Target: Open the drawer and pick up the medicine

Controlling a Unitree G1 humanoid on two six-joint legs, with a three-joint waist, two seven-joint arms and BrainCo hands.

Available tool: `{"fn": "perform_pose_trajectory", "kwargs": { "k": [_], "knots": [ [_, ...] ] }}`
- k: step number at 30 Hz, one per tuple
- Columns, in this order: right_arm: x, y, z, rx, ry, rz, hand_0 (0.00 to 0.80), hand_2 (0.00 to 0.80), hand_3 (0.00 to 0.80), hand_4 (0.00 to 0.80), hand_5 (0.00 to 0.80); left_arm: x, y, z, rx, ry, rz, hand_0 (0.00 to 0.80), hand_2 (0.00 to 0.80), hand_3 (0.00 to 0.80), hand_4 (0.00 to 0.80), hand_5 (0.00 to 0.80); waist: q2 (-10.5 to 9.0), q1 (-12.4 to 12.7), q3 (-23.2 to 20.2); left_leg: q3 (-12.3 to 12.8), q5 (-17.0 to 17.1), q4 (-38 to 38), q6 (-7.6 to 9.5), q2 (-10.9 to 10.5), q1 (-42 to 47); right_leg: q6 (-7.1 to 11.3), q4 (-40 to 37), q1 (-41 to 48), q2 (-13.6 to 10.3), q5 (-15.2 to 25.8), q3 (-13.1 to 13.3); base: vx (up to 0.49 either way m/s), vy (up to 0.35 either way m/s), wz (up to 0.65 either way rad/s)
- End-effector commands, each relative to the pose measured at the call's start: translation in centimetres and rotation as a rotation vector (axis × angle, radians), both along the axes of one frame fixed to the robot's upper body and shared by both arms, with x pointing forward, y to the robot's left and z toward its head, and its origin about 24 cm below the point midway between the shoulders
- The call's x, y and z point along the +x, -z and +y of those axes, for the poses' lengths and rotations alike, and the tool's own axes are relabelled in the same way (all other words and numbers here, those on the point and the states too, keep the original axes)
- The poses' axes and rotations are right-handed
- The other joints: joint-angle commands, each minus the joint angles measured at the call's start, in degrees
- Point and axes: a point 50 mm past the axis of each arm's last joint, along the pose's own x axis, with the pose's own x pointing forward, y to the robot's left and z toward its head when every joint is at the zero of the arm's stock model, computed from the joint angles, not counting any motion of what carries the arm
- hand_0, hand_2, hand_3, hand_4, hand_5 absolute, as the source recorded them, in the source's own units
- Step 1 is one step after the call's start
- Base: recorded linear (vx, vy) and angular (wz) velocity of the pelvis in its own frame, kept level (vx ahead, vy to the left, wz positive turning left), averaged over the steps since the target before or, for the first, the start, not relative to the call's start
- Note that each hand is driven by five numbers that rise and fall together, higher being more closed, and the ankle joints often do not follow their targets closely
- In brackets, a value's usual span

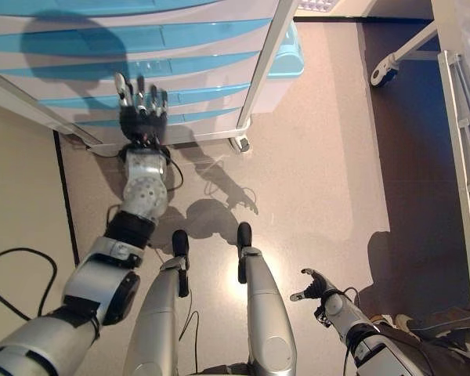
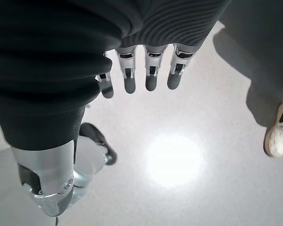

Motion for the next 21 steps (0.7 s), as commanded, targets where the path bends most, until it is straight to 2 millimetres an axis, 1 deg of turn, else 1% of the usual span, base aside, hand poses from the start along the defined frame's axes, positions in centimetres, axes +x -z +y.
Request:
{"fn": "perform_pose_trajectory", "kwargs": {
  "k": [1, 6, 16, 21],
  "knots": [
    [-1.4, 0.2, -1.9, -0.035, 0.047, 0.007, 0.000, 0.000, 0.000, 0.000, 0.000, 0.1, -2.7, -0.4, 0.022, 0.007, -0.099, 0.000, 0.000, 0.000, 0.000, 0.000, 0.56, 0.13, -0.63, -0.23, -2.81, 2.52, 0.16, -0.59, -1.45, 2.09, -4.00, -1.16, 0.19, 5.81, -1.35, 0.000, 0.000, 0.00],
    [-1.6, 0.2, -2.2, -0.044, 0.049, 0.005, 0.000, 0.000, 0.000, 0.000, 0.000, 0.1, -2.0, -0.4, 0.014, 0.006, -0.080, 0.000, 0.000, 0.000, 0.000, 0.000, 0.26, 0.30, -0.43, -0.24, -2.88, 2.65, 0.12, -0.45, -1.36, 1.99, -3.78, -1.25, 0.19, 5.87, -1.33, 0.000, 0.000, 0.00],
    [-2.6, 0.7, -2.5, -0.049, 0.056, 0.039, 0.000, 0.000, 0.000, 0.000, 0.000, -0.1, -2.7, -0.4, 0.031, 0.009, -0.116, 0.000, 0.000, 0.000, 0.000, 0.000, 0.52, 0.28, -0.95, -0.18, -2.76, 2.35, -0.06, -0.35, -0.95, 2.02, -3.93, -0.80, 0.11, 5.85, -1.49, 0.000, 0.000, 0.00],
    [-2.9, 0.8, -3.0, -0.063, 0.057, 0.057, 0.000, 0.000, 0.000, 0.000, 0.000, 0.1, -4.9, -0.2, 0.048, 0.002, -0.174, 0.000, 0.000, 0.000, 0.000, 0.000, 0.88, 0.12, -1.46, -0.13, -2.67, 1.91, -0.08, -0.25, -0.72, 2.12, -4.27, -0.70, 0.04, 5.92, -1.48, 0.000, 0.000, 0.00]
  ]
}}
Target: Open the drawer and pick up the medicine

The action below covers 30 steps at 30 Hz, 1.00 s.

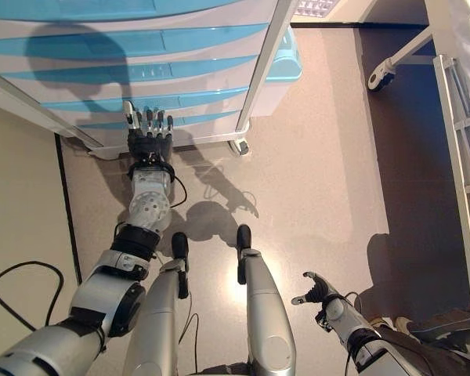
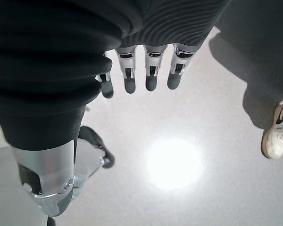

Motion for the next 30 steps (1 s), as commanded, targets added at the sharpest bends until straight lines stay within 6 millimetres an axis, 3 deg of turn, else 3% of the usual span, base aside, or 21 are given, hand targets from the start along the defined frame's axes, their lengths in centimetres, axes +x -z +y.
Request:
{"fn": "perform_pose_trajectory", "kwargs": {
  "k": [1, 7, 24, 30],
  "knots": [
    [-2.0, 0.3, -2.7, -0.056, 0.043, 0.042, 0.000, 0.000, 0.000, 0.000, 0.000, 0.0, -5.1, -1.0, 0.061, 0.014, -0.185, 0.000, 0.000, 0.000, 0.000, 0.000, 1.17, 0.27, -1.61, -0.21, -2.66, 2.10, -0.07, -0.34, -2.00, 2.20, -4.51, -1.57, 0.08, 6.36, -1.49, 0.000, 0.000, 0.00],
    [-2.0, 0.3, -2.7, -0.056, 0.031, 0.049, 0.000, 0.000, 0.000, 0.000, 0.000, 0.4, -9.0, 0.3, 0.120, -0.043, -0.257, 0.000, 0.000, 0.000, 0.000, 0.000, 0.86, -0.36, -2.45, -0.22, -2.68, 1.76, -0.14, -0.26, -1.98, 2.49, -5.32, -1.42, 0.15, 6.63, -1.37, 0.016, 0.002, 0.00],
    [-2.4, 0.5, -3.1, -0.053, 0.037, 0.080, 0.000, 0.000, 0.000, 0.000, 0.000, 0.4, -13.5, 4.1, 0.240, -0.191, -0.308, 0.000, 0.000, 0.000, 0.000, 0.000, -0.03, -1.72, -4.41, 0.86, -3.66, 1.96, 0.36, -0.07, -1.73, 3.03, -6.77, -1.49, 0.77, 7.18, 0.17, 0.034, 0.021, -0.04],
    [-2.6, 0.5, -3.5, -0.061, 0.029, 0.093, 0.000, 0.000, 0.000, 0.000, 0.000, -0.5, -15.8, 3.2, 0.295, -0.156, -0.428, 0.000, 0.000, 0.000, 0.000, 0.000, 0.90, -1.80, -5.08, 0.89, -4.45, 2.80, 0.46, -0.33, -0.98, 3.01, -5.75, -1.17, 0.89, 6.63, 0.61, 0.018, 0.018, -0.01]
  ]
}}
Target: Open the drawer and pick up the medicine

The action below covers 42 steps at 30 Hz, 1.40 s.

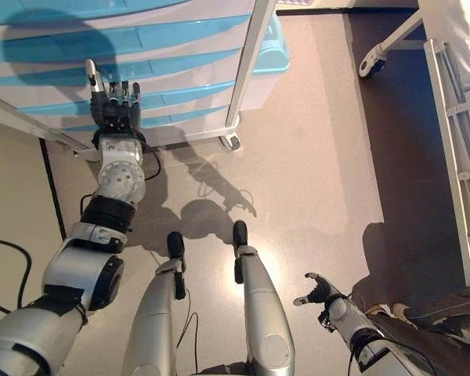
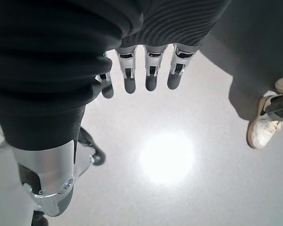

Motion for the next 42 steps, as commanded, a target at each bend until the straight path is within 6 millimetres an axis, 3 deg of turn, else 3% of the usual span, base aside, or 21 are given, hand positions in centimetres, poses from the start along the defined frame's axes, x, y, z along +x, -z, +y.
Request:
{"fn": "perform_pose_trajectory", "kwargs": {
  "k": [1, 3, 6, 7, 8, 9, 11, 12, 20, 25, 29, 33, 34, 35, 36, 38, 39, 41, 42],
  "knots": [
    [-2.7, 0.7, -2.9, -0.054, 0.032, 0.084, 0.000, 0.000, 0.000, 0.000, 0.000, -2.1, -11.9, -1.9, 0.259, 0.026, -0.456, 0.000, 0.000, 0.000, 0.000, 0.000, 1.41, -0.26, -5.31, -0.08, -4.48, 3.45, 0.67, -1.10, -0.46, 2.80, -2.71, -0.76, -0.02, 5.26, 0.01, 0.000, 0.000, 0.00],
    [-2.8, 0.7, -2.9, -0.054, 0.033, 0.084, 0.000, 0.000, 0.000, 0.000, 0.000, -2.1, -11.8, -1.9, 0.259, 0.026, -0.456, 0.000, 0.000, 0.000, 0.000, 0.000, 1.39, -0.23, -5.27, -0.08, -4.50, 3.45, 0.67, -1.11, -0.40, 2.80, -2.68, -0.72, -0.02, 5.23, 0.01, 0.000, 0.000, 0.00],
    [-3.2, 0.7, -3.3, -0.048, 0.026, 0.103, 0.000, 0.000, 0.000, 0.000, 0.000, -3.5, -13.9, -4.5, 0.321, 0.149, -0.618, 0.000, 0.000, 0.000, 0.000, 0.000, 2.28, 0.00, -5.74, -0.33, -4.93, 3.34, 0.74, -1.51, 1.66, 2.86, -1.69, 1.07, -0.32, 4.17, 0.04, 0.012, 0.005, 0.00],
    [-3.2, 0.7, -3.3, -0.048, 0.026, 0.103, 0.000, 0.000, 0.000, 0.000, 0.000, -3.5, -13.9, -4.5, 0.321, 0.149, -0.619, 0.041, 0.041, 0.041, 0.041, 0.041, 2.28, 0.01, -5.71, -0.33, -4.92, 3.33, 0.74, -1.52, 1.70, 2.86, -1.70, 1.11, -0.32, 4.17, 0.04, 0.000, 0.000, 0.00],
    [-3.3, 0.8, -3.3, -0.045, 0.024, 0.109, 0.000, 0.000, 0.000, 0.000, 0.000, -3.9, -14.3, -4.9, 0.317, 0.170, -0.655, 0.154, 0.154, 0.154, 0.154, 0.154, 2.43, 0.06, -5.77, -0.36, -5.04, 3.33, 0.74, -1.57, 2.22, 2.89, -1.53, 1.61, -0.45, 3.99, 0.08, 0.000, 0.000, 0.00],
    [-3.6, 0.9, -3.4, -0.045, 0.020, 0.124, 0.000, 0.000, 0.000, 0.000, 0.000, -4.7, -15.1, -6.5, 0.319, 0.237, -0.728, 0.477, 0.477, 0.477, 0.477, 0.477, 2.73, 0.10, -5.98, -0.38, -5.31, 3.22, 0.71, -1.82, 3.41, 2.95, -1.39, 2.98, -0.71, 3.67, -0.04, 0.036, 0.014, 0.03],
    [-3.9, 1.0, -3.6, -0.056, 0.005, 0.139, 0.000, 0.000, 0.000, 0.000, 0.000, -5.2, -15.8, -7.5, 0.315, 0.272, -0.775, 0.668, 0.668, 0.668, 0.668, 0.668, 2.86, 0.00, -6.11, -0.37, -5.65, 3.21, 0.64, -1.93, 4.51, 2.98, -1.40, 4.22, -0.91, 3.50, -0.13, 0.023, 0.014, 0.05],
    [-4.0, 1.1, -3.6, -0.058, 0.002, 0.144, 0.000, 0.000, 0.000, 0.000, 0.000, -5.7, -16.2, -7.9, 0.320, 0.287, -0.813, 0.800, 0.800, 0.800, 0.800, 0.800, 2.91, 0.00, -6.11, -0.42, -5.73, 3.09, 0.63, -2.06, 5.08, 3.02, -1.51, 4.88, -0.94, 3.50, -0.16, 0.000, 0.000, 0.00],
    [-4.6, 1.4, -3.6, -0.080, -0.031, 0.179, 0.000, 0.000, 0.000, 0.000, 0.000, -7.9, -16.9, -10.5, 0.252, 0.386, -0.939, 0.800, 0.800, 0.800, 0.800, 0.800, 3.25, 0.04, -6.60, -1.01, -6.01, 2.68, 0.48, -2.38, 7.86, 3.02, -1.29, 7.60, -1.30, 2.66, -0.71, -0.001, 0.000, 0.00],
    [-5.0, 1.6, -3.7, -0.100, -0.055, 0.202, 0.000, 0.000, 0.000, 0.000, 0.000, -8.1, -16.1, -10.9, 0.243, 0.405, -0.941, 0.800, 0.800, 0.800, 0.800, 0.800, 3.33, 0.56, -6.62, -1.62, -6.23, 2.56, 0.76, -2.80, 8.73, 2.97, 0.10, 8.24, -1.54, 1.93, -0.95, -0.003, 0.001, 0.02],
    [-4.7, 1.5, -3.6, -0.102, -0.062, 0.191, 0.000, 0.000, 0.000, 0.000, 0.000, -7.6, -14.2, -9.8, 0.216, 0.384, -0.891, 0.800, 0.800, 0.800, 0.800, 0.800, 3.19, 1.76, -5.50, -2.27, -6.31, 3.72, 0.77, -3.05, 8.85, 2.61, 2.22, 8.73, -1.87, 0.60, -1.69, -0.045, -0.027, 0.12],
    [-4.5, 1.5, -3.3, -0.098, -0.054, 0.179, 0.000, 0.000, 0.000, 0.000, 0.000, -6.4, -10.9, -8.0, 0.179, 0.339, -0.778, 0.800, 0.800, 0.800, 0.800, 0.800, 3.22, 3.17, -4.45, -3.37, -6.26, 4.63, 0.75, -3.33, 9.10, 1.93, 4.26, 9.48, -2.21, -0.75, -2.54, -0.040, -0.037, 0.11],
    [-4.5, 1.5, -3.3, -0.098, -0.055, 0.179, 0.000, 0.000, 0.000, 0.000, 0.000, -6.4, -10.9, -8.0, 0.179, 0.339, -0.777, 0.800, 0.800, 0.800, 0.800, 0.800, 3.22, 3.14, -4.43, -3.40, -6.27, 4.64, 0.75, -3.34, 9.14, 1.93, 4.27, 9.53, -2.22, -0.78, -2.57, -0.023, -0.035, 0.14],
    [-4.5, 1.6, -3.3, -0.094, -0.045, 0.179, 0.000, 0.000, 0.000, 0.000, 0.000, -6.1, -9.7, -7.1, 0.195, 0.315, -0.737, 0.800, 0.800, 0.800, 0.800, 0.800, 3.33, 3.58, -4.17, -3.72, -6.27, 4.81, 0.78, -3.48, 9.31, 1.80, 4.76, 9.73, -2.34, -1.01, -2.77, -0.029, -0.041, 0.11],
    [-4.6, 1.6, -3.2, -0.086, -0.033, 0.173, 0.000, 0.000, 0.000, 0.000, 0.000, -5.5, -7.0, -5.1, 0.227, 0.264, -0.641, 0.800, 0.800, 0.800, 0.800, 0.800, 3.52, 4.54, -3.64, -4.31, -6.28, 4.95, 0.74, -3.70, 9.79, 1.57, 5.61, 10.27, -2.63, -1.52, -3.16, -0.039, -0.053, 0.10],
    [-4.9, 1.8, -3.1, -0.080, -0.030, 0.184, 0.000, 0.000, 0.000, 0.000, 0.000, -5.3, -4.3, -3.5, 0.239, 0.238, -0.553, 0.800, 0.800, 0.800, 0.800, 0.800, 3.67, 5.38, -3.25, -5.07, -6.20, 5.15, 0.57, -4.02, 10.42, 1.15, 6.87, 11.06, -2.92, -2.41, -3.92, -0.027, -0.042, 0.11],
    [-4.9, 1.8, -3.1, -0.080, -0.030, 0.184, 0.000, 0.000, 0.000, 0.000, 0.000, -5.3, -4.3, -3.5, 0.239, 0.238, -0.553, 0.800, 0.800, 0.800, 0.800, 0.800, 3.68, 5.36, -3.25, -5.08, -6.19, 5.15, 0.57, -4.02, 10.42, 1.15, 6.87, 11.07, -2.92, -2.41, -3.93, -0.021, -0.059, 0.19],
    [-5.6, 2.1, -3.1, -0.068, -0.007, 0.196, 0.000, 0.000, 0.000, 0.000, 0.000, -5.6, -0.5, -2.2, 0.261, 0.234, -0.449, 0.800, 0.800, 0.800, 0.800, 0.800, 3.95, 6.57, -2.86, -6.76, -5.66, 4.73, 0.19, -4.53, 11.22, 0.56, 7.88, 12.39, -3.46, -3.62, -5.18, -0.022, -0.069, 0.16],
    [-5.6, 2.1, -3.1, -0.068, -0.007, 0.196, 0.000, 0.000, 0.000, 0.000, 0.000, -5.6, -0.5, -2.2, 0.261, 0.234, -0.449, 0.800, 0.800, 0.800, 0.800, 0.800, 3.95, 6.56, -2.86, -6.76, -5.66, 4.73, 0.19, -4.53, 11.22, 0.56, 7.88, 12.39, -3.46, -3.62, -5.18, -0.024, -0.091, 0.18]
  ]
}}
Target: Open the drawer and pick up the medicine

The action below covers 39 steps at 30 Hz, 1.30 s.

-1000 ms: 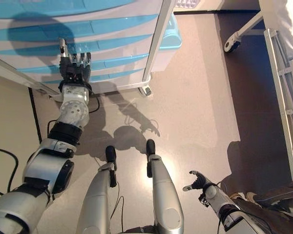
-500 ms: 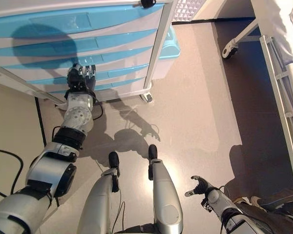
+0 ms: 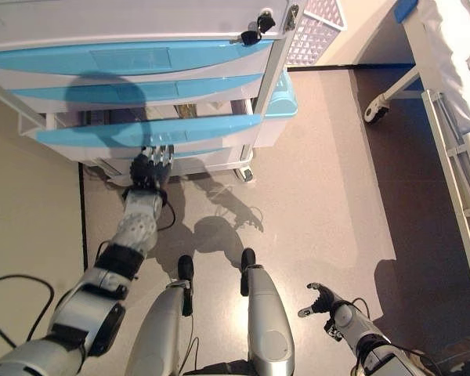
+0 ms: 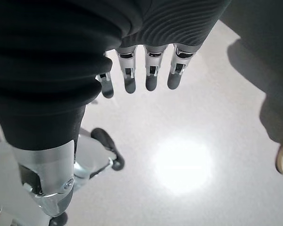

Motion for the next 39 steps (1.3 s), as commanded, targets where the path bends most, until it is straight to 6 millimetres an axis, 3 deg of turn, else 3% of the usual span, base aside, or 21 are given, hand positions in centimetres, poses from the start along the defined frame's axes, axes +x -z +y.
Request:
{"fn": "perform_pose_trajectory", "kwargs": {
  "k": [1, 7, 9, 10, 16, 22, 26, 27, 31, 32, 34, 35, 36, 37, 38, 39],
  "knots": [
    [-4.2, 1.4, -2.5, -0.069, 0.054, 0.107, 0.000, 0.000, 0.000, 0.000, 0.000, -1.5, -11.7, 0.5, 0.197, 0.040, -0.660, 0.800, 0.800, 0.800, 0.800, 0.800, 2.98, 2.78, -5.38, -2.85, -3.60, 5.81, 1.75, -2.45, -3.62, 2.06, -1.13, 0.31, -0.94, 4.09, -2.22, -0.019, -0.085, 0.27],
    [-5.0, 1.5, -3.3, -0.072, 0.098, 0.118, 0.000, 0.000, 0.000, 0.000, 0.000, -4.2, -5.9, 1.5, 0.221, 0.117, -0.536, 0.800, 0.800, 0.800, 0.800, 0.800, 4.64, 4.42, -6.03, -5.79, -3.04, 5.64, 1.47, -3.05, -2.34, 1.32, -0.64, 2.87, -1.56, 2.66, -5.36, -0.004, -0.066, 0.40],
    [-5.0, 1.5, -3.3, -0.072, 0.098, 0.118, 0.000, 0.000, 0.000, 0.000, 0.000, -4.2, -5.9, 1.5, 0.221, 0.117, -0.536, 0.800, 0.800, 0.800, 0.800, 0.800, 4.64, 4.42, -6.03, -5.79, -3.04, 5.64, 1.47, -3.05, -2.34, 1.32, -0.64, 2.87, -1.56, 2.66, -5.36, 0.002, -0.024, 0.14],
    [-5.1, 1.3, -3.8, -0.086, 0.092, 0.120, 0.000, 0.000, 0.000, 0.000, 0.000, -6.2, -3.8, 1.5, 0.234, 0.189, -0.499, 0.800, 0.800, 0.800, 0.800, 0.800, 5.44, 5.25, -6.54, -7.13, -2.57, 4.38, 1.60, -3.30, -1.08, 1.12, -1.06, 4.32, -1.66, 2.43, -6.26, -0.001, -0.043, 0.13],
    [-4.9, 0.8, -4.9, -0.117, 0.088, 0.123, 0.000, 0.000, 0.000, 0.000, 0.000, -11.3, -1.0, 2.6, 0.395, 0.437, -0.419, 0.800, 0.800, 0.800, 0.800, 0.800, 8.07, 6.48, -7.47, -7.68, -2.44, 3.60, 2.57, -3.67, 0.85, 1.62, -1.62, 5.99, -1.81, 2.54, -6.84, 0.003, -0.009, 0.06],
    [-5.4, 0.9, -5.2, -0.122, 0.057, 0.152, 0.000, 0.000, 0.000, 0.000, 0.000, -16.8, 2.7, 2.4, 0.342, 0.703, -0.246, 0.800, 0.800, 0.800, 0.800, 0.800, 10.57, 7.25, -7.37, -7.24, -2.79, 3.42, 3.13, -3.41, 2.62, 2.44, -1.05, 7.05, -2.08, 2.18, -6.59, 0.008, 0.004, -0.02],
    [-5.6, 1.1, -5.3, -0.131, 0.063, 0.159, 0.000, 0.000, 0.000, 0.000, 0.000, -18.3, 3.7, 2.2, 0.258, 0.705, -0.185, 0.800, 0.800, 0.800, 0.800, 0.800, 11.26, 7.48, -7.23, -7.15, -2.81, 3.63, 3.25, -3.48, 2.57, 2.64, -0.79, 7.01, -2.33, 2.21, -6.60, -0.010, 0.010, 0.04],
    [-5.4, 1.2, -4.9, -0.128, 0.075, 0.144, 0.000, 0.000, 0.000, 0.000, 0.000, -19.5, 4.9, 2.3, 0.166, 0.632, -0.112, 0.800, 0.800, 0.800, 0.800, 0.800, 11.72, 7.94, -6.81, -7.14, -2.78, 3.86, 3.28, -3.53, 2.35, 2.83, -0.49, 6.78, -2.63, 2.04, -6.80, 0.000, 0.000, 0.00],
    [-5.0, 0.9, -5.2, -0.132, 0.116, 0.109, 0.000, 0.000, 0.000, 0.000, 0.000, -22.7, 9.5, 4.6, 0.148, 0.536, 0.199, 0.800, 0.800, 0.800, 0.800, 0.800, 12.54, 8.25, -6.96, -6.56, -2.32, 3.75, 3.27, -3.30, 0.88, 3.09, -0.37, 5.27, -3.00, 2.43, -6.60, -0.025, 0.016, 0.10],
    [-5.0, 0.8, -5.3, -0.132, 0.116, 0.109, 0.000, 0.000, 0.000, 0.000, 0.000, -22.7, 9.5, 4.6, 0.148, 0.536, 0.198, 0.800, 0.800, 0.800, 0.800, 0.800, 12.57, 8.24, -7.15, -6.59, -2.08, 3.53, 3.25, -3.26, 0.72, 3.08, -0.61, 5.13, -2.95, 2.68, -6.64, -0.013, 0.012, 0.05],
    [-4.9, 0.6, -5.6, -0.134, 0.138, 0.090, 0.000, 0.000, 0.000, 0.000, 0.000, -26.5, 13.8, 6.1, 0.108, 0.483, 0.462, 0.800, 0.800, 0.800, 0.800, 0.800, 13.11, 8.33, -7.14, -6.18, -1.86, 3.35, 3.23, -3.10, -0.17, 3.30, -0.57, 4.32, -2.98, 2.76, -6.37, -0.010, 0.015, 0.04],
    [-4.9, 0.5, -5.7, -0.138, 0.143, 0.082, 0.000, 0.000, 0.000, 0.000, 0.000, -27.1, 14.6, 6.4, 0.126, 0.470, 0.507, 0.800, 0.800, 0.800, 0.800, 0.800, 13.24, 8.27, -7.28, -6.20, -1.42, 2.98, 3.21, -3.02, -0.53, 3.29, -0.96, 4.08, -3.02, 3.19, -6.56, 0.000, 0.013, -0.03],
    [-4.8, 0.4, -5.8, -0.138, 0.149, 0.070, 0.000, 0.000, 0.000, 0.000, 0.000, -27.8, 15.4, 6.8, 0.157, 0.435, 0.557, 0.765, 0.765, 0.765, 0.765, 0.765, 13.27, 8.19, -6.97, -6.17, -1.46, 3.16, 3.17, -3.07, -0.60, 3.34, -0.78, 4.13, -3.17, 3.07, -6.64, 0.000, 0.000, 0.00],
    [-4.8, 0.4, -5.8, -0.138, 0.149, 0.070, 0.000, 0.000, 0.000, 0.000, 0.000, -27.8, 15.4, 6.8, 0.157, 0.435, 0.556, 0.659, 0.659, 0.659, 0.659, 0.659, 13.30, 8.16, -6.96, -6.19, -1.45, 3.16, 3.17, -3.08, -0.61, 3.34, -0.78, 4.14, -3.17, 3.07, -6.67, 0.002, 0.009, 0.06],
    [-4.4, 0.1, -5.7, -0.128, 0.157, 0.032, 0.000, 0.000, 0.000, 0.000, 0.000, -29.7, 17.3, 8.0, 0.252, 0.365, 0.698, 0.342, 0.342, 0.342, 0.342, 0.342, 13.14, 7.83, -6.62, -6.01, -0.92, 2.82, 2.98, -2.96, -1.12, 3.26, -1.13, 3.98, -3.31, 3.36, -7.02, 0.000, 0.002, 0.12],
    [-4.4, 0.0, -5.7, -0.131, 0.154, 0.022, 0.000, 0.000, 0.000, 0.000, 0.000, -30.8, 18.4, 8.5, 0.342, 0.368, 0.780, 0.621, 0.621, 0.621, 0.621, 0.621, 12.95, 7.45, -6.40, -6.08, -0.60, 2.49, 2.79, -2.86, -1.29, 3.20, -1.47, 3.99, -3.25, 3.52, -7.26, 0.000, 0.002, 0.07]
  ]
}}
